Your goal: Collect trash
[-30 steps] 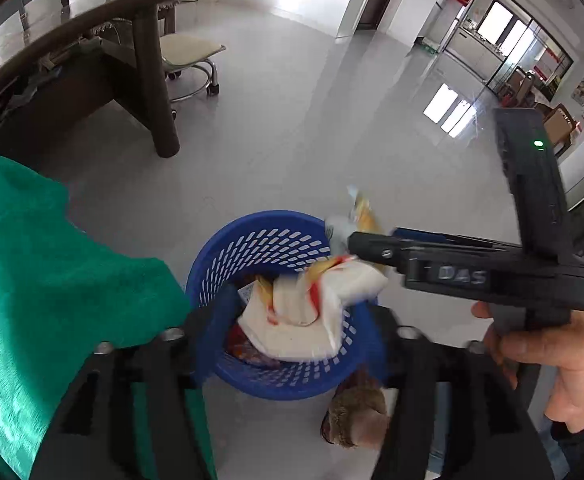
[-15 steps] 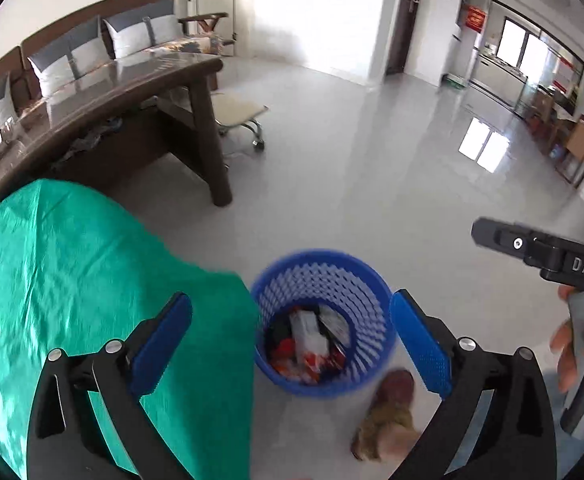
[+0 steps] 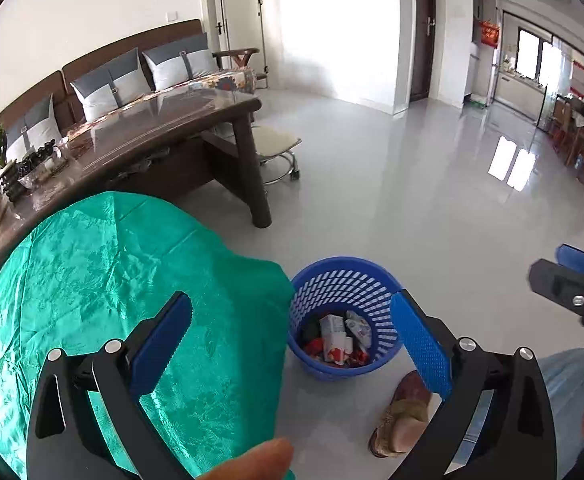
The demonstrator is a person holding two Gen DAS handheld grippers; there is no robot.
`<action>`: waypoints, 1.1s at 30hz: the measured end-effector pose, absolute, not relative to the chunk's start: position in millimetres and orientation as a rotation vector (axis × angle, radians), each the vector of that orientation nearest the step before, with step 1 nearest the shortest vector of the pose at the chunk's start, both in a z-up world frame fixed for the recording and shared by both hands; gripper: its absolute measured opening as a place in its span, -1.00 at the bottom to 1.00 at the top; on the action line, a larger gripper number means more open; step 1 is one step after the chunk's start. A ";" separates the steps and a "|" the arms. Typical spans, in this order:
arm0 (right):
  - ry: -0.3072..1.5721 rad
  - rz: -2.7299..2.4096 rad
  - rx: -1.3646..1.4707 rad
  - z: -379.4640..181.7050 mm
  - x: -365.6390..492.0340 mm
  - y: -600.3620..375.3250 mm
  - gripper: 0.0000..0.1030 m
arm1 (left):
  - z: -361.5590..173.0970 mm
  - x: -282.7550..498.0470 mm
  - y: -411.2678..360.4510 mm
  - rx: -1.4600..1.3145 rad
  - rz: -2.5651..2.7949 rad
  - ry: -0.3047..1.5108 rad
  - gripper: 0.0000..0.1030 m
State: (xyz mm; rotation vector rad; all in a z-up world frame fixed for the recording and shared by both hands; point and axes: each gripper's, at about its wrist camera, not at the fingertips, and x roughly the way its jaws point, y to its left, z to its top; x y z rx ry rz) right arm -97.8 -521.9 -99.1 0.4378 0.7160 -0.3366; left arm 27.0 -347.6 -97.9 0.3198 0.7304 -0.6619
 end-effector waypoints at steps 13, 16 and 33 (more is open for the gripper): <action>0.821 -0.424 0.447 -112.8 -110.4 -500.9 0.91 | -96.2 26.3 -343.8 0.363 -0.610 0.805 0.90; 0.824 -0.439 0.442 -113.5 -115.1 -497.5 0.91 | -100.9 26.2 -346.8 0.376 -0.617 0.827 0.90; 0.882 -0.442 0.361 -116.1 -113.6 -478.5 0.91 | -108.9 30.9 -349.8 0.361 -0.636 0.883 0.90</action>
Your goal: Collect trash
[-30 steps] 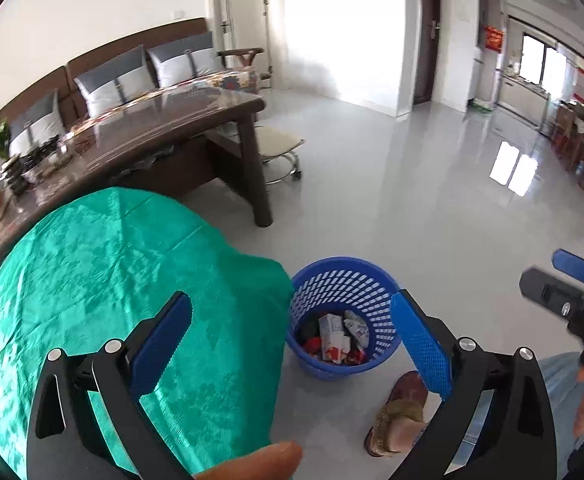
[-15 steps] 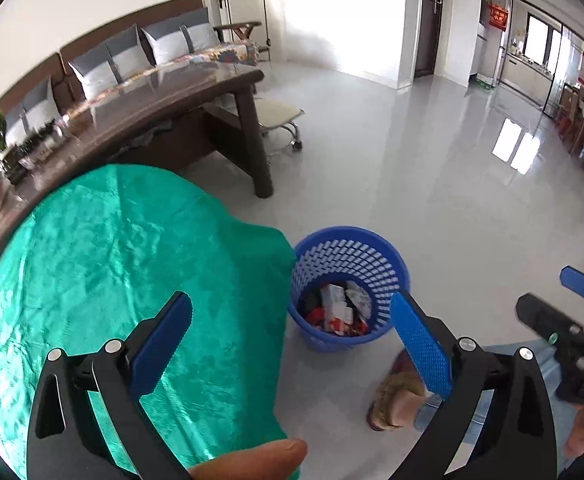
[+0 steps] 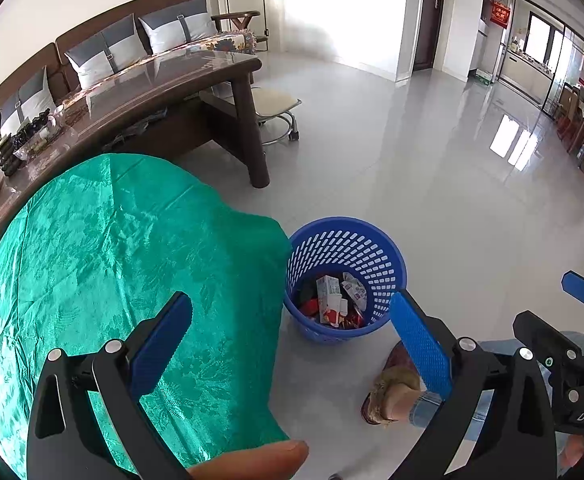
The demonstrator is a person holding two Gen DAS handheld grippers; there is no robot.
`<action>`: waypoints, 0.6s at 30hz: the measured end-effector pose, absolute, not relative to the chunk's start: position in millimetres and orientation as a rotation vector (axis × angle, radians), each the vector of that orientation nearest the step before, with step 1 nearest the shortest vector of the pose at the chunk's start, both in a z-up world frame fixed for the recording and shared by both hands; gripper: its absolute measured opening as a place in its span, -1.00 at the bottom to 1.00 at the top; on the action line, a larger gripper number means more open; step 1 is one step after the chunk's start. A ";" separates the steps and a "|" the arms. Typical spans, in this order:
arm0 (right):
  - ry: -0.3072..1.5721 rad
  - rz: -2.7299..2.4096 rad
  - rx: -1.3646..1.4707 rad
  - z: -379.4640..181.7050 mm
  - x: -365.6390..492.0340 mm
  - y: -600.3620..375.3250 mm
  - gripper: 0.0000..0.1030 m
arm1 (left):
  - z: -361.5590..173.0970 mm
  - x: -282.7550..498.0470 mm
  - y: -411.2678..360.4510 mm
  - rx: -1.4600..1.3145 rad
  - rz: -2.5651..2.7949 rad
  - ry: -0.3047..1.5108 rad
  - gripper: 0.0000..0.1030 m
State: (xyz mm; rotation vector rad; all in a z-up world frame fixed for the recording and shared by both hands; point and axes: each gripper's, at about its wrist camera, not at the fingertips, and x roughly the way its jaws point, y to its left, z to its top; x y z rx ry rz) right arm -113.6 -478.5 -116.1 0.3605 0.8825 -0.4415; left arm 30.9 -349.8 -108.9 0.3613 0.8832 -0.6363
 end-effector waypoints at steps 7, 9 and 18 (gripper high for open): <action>0.890 -0.441 0.362 -117.9 -113.2 -479.4 0.91 | -110.1 31.0 -351.3 0.365 -0.638 0.888 0.90; 0.894 -0.441 0.362 -118.5 -112.6 -479.2 0.91 | -110.8 31.6 -351.0 0.366 -0.636 0.891 0.90; 0.904 -0.430 0.357 -119.5 -109.9 -476.8 0.91 | -110.9 32.9 -350.3 0.366 -0.636 0.895 0.90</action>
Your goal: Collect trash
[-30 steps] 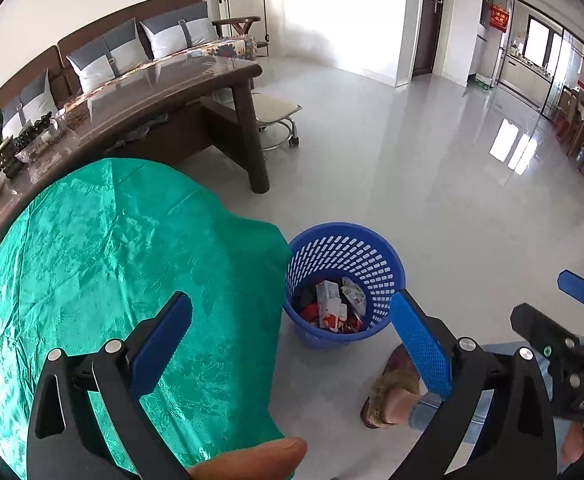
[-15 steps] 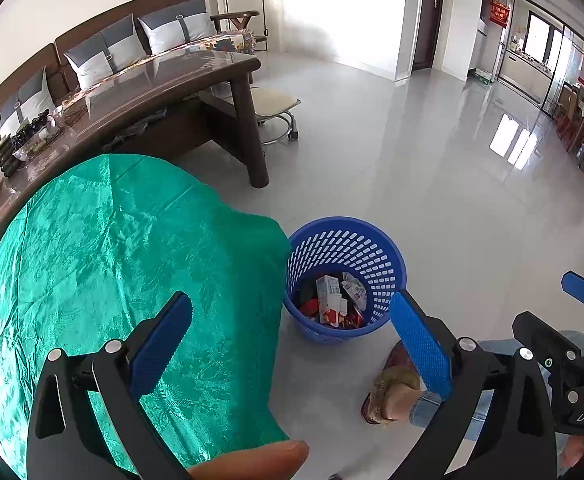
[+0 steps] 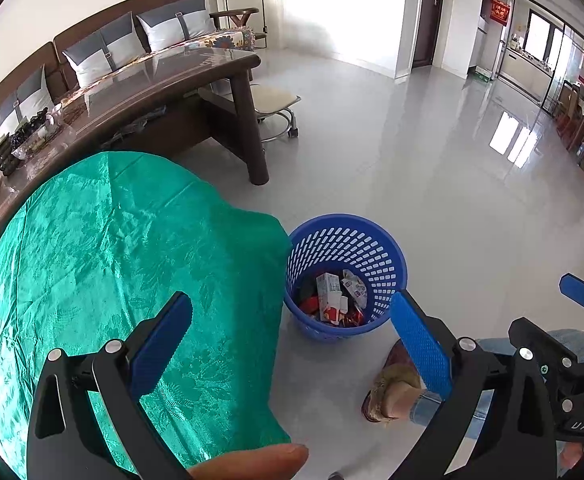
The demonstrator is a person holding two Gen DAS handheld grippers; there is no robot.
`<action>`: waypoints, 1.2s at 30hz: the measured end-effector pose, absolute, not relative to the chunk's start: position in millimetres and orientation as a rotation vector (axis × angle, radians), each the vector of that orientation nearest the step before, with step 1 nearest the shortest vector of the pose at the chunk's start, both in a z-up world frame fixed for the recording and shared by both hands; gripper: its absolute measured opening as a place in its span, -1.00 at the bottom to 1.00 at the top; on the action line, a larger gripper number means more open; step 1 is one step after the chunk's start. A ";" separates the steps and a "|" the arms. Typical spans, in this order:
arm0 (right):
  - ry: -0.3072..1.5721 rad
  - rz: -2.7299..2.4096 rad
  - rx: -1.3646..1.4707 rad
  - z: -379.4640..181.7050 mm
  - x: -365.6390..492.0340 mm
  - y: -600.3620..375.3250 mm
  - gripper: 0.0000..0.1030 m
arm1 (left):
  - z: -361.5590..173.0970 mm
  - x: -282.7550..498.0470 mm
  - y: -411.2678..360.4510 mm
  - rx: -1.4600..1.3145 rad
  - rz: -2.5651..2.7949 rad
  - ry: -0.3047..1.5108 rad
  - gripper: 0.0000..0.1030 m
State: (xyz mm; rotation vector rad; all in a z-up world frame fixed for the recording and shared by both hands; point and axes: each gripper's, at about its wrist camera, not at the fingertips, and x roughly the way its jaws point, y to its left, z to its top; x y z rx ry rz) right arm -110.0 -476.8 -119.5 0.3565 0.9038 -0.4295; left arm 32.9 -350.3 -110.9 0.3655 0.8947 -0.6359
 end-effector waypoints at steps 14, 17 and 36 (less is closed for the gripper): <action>0.916 -0.422 0.366 -123.7 -109.4 -477.1 0.91 | -111.4 33.2 -349.8 0.367 -0.636 0.896 0.90; 0.919 -0.421 0.368 -124.5 -109.0 -477.1 0.91 | -112.2 33.4 -349.3 0.367 -0.634 0.896 0.90; 0.938 -0.416 0.378 -131.8 -107.1 -475.5 0.91 | -116.8 35.1 -350.1 0.372 -0.630 0.903 0.90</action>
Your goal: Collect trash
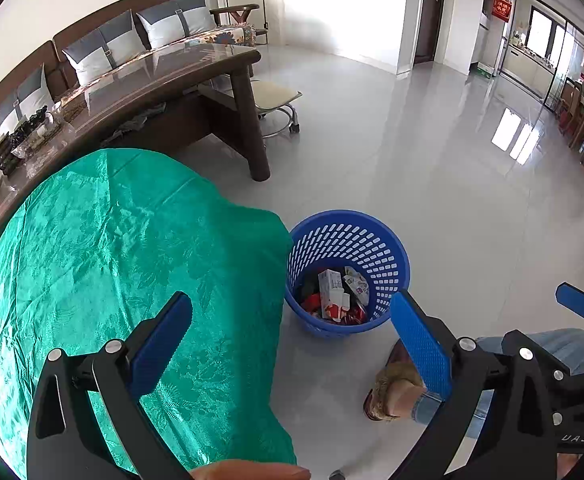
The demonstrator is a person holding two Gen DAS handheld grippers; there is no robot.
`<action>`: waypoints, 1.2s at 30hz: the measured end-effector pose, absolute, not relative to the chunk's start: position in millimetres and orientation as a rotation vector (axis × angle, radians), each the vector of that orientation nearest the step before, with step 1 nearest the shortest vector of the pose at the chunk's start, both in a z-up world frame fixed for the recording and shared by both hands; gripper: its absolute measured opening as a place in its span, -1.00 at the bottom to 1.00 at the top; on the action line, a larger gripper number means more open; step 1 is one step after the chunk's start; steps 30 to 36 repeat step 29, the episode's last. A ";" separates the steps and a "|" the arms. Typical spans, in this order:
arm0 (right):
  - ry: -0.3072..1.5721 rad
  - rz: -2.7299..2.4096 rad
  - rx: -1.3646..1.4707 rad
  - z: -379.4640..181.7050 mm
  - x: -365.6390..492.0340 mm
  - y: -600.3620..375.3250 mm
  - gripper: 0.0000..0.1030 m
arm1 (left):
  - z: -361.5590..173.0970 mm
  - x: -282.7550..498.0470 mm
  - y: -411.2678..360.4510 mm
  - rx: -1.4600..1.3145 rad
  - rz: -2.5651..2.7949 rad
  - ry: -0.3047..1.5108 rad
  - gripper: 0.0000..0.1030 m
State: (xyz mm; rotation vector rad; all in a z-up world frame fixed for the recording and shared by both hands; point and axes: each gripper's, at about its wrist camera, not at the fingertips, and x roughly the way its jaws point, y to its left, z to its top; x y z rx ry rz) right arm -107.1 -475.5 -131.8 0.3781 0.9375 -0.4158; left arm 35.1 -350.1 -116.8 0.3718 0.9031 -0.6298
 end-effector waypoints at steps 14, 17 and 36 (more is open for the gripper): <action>0.951 -0.418 0.388 -135.6 -108.2 -479.9 0.91 | -121.4 32.7 -354.5 0.389 -0.626 0.901 0.90; 0.953 -0.419 0.390 -136.1 -108.2 -480.2 0.91 | -122.4 33.2 -355.1 0.392 -0.620 0.906 0.90; 0.982 -0.434 0.391 -144.8 -106.4 -483.8 0.91 | -123.9 42.6 -348.3 0.350 -0.641 0.962 0.90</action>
